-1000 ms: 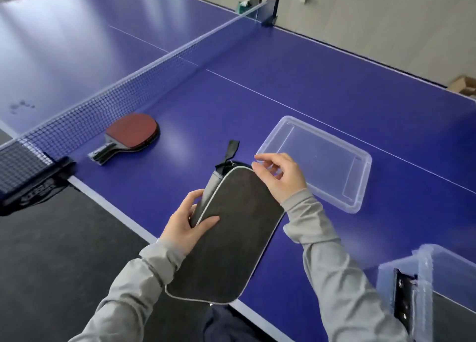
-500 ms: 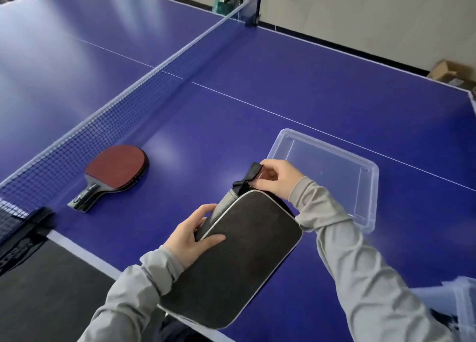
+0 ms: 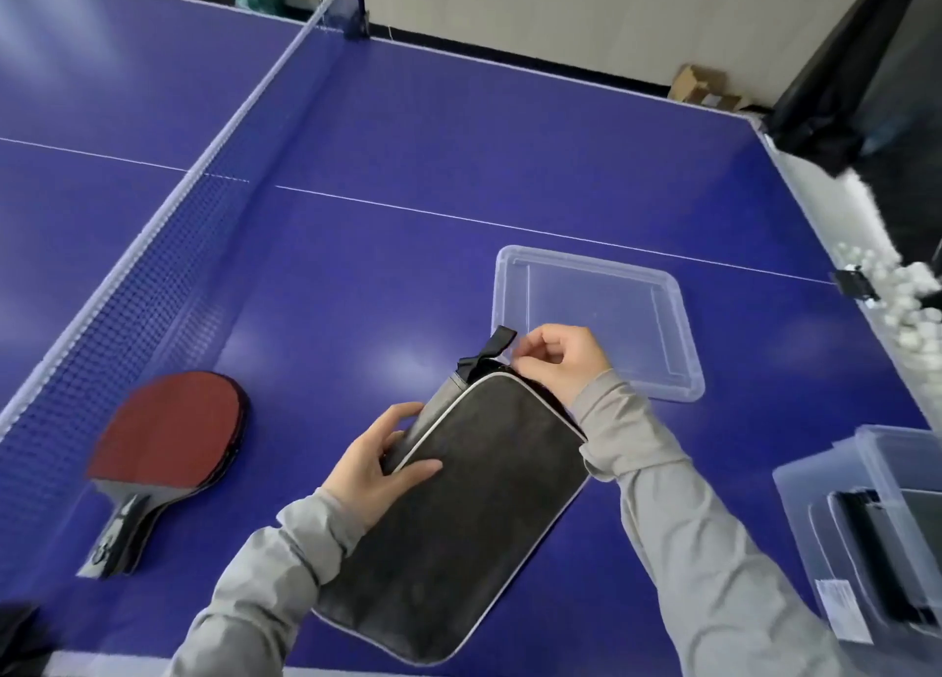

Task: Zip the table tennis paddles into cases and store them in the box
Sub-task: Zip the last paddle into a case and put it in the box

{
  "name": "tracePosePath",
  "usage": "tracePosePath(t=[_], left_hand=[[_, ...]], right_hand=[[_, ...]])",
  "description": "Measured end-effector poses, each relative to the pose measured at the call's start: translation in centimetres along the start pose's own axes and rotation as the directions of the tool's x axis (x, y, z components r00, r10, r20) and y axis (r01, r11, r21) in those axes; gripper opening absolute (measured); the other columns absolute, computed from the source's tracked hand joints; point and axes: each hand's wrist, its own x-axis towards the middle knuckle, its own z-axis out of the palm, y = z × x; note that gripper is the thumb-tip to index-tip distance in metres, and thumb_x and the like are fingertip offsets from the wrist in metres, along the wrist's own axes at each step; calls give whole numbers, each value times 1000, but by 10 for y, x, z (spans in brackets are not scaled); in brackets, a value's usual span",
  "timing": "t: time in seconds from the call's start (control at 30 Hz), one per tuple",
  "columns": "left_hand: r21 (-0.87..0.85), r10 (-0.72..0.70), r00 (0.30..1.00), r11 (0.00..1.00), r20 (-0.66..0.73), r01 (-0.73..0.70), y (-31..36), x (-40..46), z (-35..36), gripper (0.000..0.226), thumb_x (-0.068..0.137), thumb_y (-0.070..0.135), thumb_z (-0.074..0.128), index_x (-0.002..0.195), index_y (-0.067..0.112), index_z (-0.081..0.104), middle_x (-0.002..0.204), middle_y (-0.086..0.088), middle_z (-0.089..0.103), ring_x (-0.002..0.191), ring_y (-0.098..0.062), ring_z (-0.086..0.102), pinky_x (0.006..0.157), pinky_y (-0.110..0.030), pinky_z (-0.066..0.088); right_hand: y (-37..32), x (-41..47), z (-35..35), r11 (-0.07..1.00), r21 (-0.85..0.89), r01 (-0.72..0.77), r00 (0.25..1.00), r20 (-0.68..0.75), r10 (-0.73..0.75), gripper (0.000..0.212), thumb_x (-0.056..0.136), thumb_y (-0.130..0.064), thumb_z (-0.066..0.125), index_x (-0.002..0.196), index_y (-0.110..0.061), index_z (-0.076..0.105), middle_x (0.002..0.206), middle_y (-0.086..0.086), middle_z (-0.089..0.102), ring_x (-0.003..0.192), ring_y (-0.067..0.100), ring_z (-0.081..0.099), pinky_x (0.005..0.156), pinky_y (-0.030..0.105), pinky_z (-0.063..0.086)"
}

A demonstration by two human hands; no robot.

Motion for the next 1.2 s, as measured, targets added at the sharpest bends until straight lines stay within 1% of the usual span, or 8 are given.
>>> tracePosePath(t=[0.1,0.27,0.37,0.47,0.6,0.87,1.03,1.2], left_hand=[[-31,8,1000,999,26,-7,-1,1,-19,44,79,18,73,115,30,50,90,-4,73,85,-18,68,81,-32,54],[-174,1,1000,985,-17,-4,-3,-1,-45,40,75,18,71,111,25,54,76,-2,73,69,-10,67,63,-22,54],[-296,-44,995,955,-89,16,-6,-1,-57,33,78,10,65,106,28,57,75,-4,73,66,-13,68,57,-23,55],[-395,-112,985,918,-135,50,-12,-3,-61,34,75,17,67,106,28,59,75,-7,73,65,-18,69,56,-27,56],[-475,-210,964,873,-165,109,-17,-4,-52,40,69,21,74,107,25,61,72,-5,71,61,-17,68,54,-27,55],[-552,-420,847,812,-326,190,-18,5,-25,25,77,28,73,99,28,63,74,-3,70,61,-18,66,58,-30,54],[-534,-471,735,827,-488,175,-17,17,-18,36,78,29,74,109,25,57,84,0,62,68,-16,60,64,-28,50],[-519,-475,655,842,-588,146,-18,21,-3,44,78,31,73,116,21,54,79,8,56,69,-10,56,72,-29,50]], right_hand=[[5,-8,2,997,56,-53,994,-92,58,25,74,0,68,62,-22,63,61,-2,62,59,12,55,69,26,49],[22,-26,-5,988,130,-80,979,-177,102,23,76,3,67,67,-18,65,61,-2,62,47,-3,53,55,11,46],[34,-36,-8,980,174,-96,972,-195,130,22,78,3,65,70,-18,66,63,0,63,49,-2,54,55,10,46],[44,-43,-4,980,178,-89,970,-208,126,25,78,4,65,70,-19,65,64,2,63,52,0,56,56,10,47],[55,-54,5,996,79,-43,960,-274,63,27,77,3,66,67,-22,62,64,0,62,53,-2,54,60,8,47],[76,-87,17,989,-139,45,946,-312,-87,11,72,3,69,71,-8,66,57,-4,59,52,1,54,55,5,42],[94,-109,16,991,-135,21,955,-289,-60,17,72,3,70,70,-13,65,57,-12,58,54,-2,55,55,5,42],[105,-126,15,991,-133,-16,951,-309,-26,32,69,2,71,64,-25,57,54,-8,56,51,0,51,53,6,39]])
